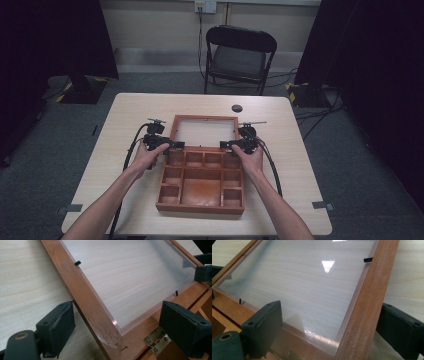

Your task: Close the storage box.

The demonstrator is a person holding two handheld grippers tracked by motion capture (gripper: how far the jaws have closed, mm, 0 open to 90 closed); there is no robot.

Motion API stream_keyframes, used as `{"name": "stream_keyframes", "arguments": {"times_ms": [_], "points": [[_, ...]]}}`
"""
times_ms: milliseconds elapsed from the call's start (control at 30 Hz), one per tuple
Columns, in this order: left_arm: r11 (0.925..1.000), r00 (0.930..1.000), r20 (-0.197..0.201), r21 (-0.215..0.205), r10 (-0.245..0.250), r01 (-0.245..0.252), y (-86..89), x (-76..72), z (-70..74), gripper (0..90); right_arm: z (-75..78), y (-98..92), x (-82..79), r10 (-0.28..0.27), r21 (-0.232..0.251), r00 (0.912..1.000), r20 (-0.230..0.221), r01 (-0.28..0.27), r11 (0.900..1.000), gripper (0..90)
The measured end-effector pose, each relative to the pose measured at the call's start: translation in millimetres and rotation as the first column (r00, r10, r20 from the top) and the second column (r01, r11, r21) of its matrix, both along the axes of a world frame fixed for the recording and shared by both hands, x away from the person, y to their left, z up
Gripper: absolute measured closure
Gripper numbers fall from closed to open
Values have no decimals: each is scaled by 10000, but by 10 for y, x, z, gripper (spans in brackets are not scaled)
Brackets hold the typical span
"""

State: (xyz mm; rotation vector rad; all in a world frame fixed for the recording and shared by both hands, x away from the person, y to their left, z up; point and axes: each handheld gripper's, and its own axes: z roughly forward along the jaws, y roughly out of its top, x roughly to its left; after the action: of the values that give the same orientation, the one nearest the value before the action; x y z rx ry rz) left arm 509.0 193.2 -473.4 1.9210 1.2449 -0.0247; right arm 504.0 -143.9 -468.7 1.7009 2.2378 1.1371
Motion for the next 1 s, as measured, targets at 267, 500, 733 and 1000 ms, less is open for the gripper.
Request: {"name": "stream_keyframes", "arguments": {"times_ms": [267,500,733,1000], "points": [[9983,9993,155,489,-339,331,-89,-9,64,121,106,-5,-35,83,-460,9982,590,-56,9989,171],[9987,9989,411,466,-228,209,-68,-20,96,171,142,-35,-47,-18,-141,9972,751,29,9999,175],[9981,9972,730,610,-156,112,-53,-38,149,223,208,-62,-63,62,110,9953,963,-73,9999,184],[9989,9944,1053,458,-99,51,1,-65,207,279,261,-108,-92,102,507,9932,1162,-162,9986,195]]}}
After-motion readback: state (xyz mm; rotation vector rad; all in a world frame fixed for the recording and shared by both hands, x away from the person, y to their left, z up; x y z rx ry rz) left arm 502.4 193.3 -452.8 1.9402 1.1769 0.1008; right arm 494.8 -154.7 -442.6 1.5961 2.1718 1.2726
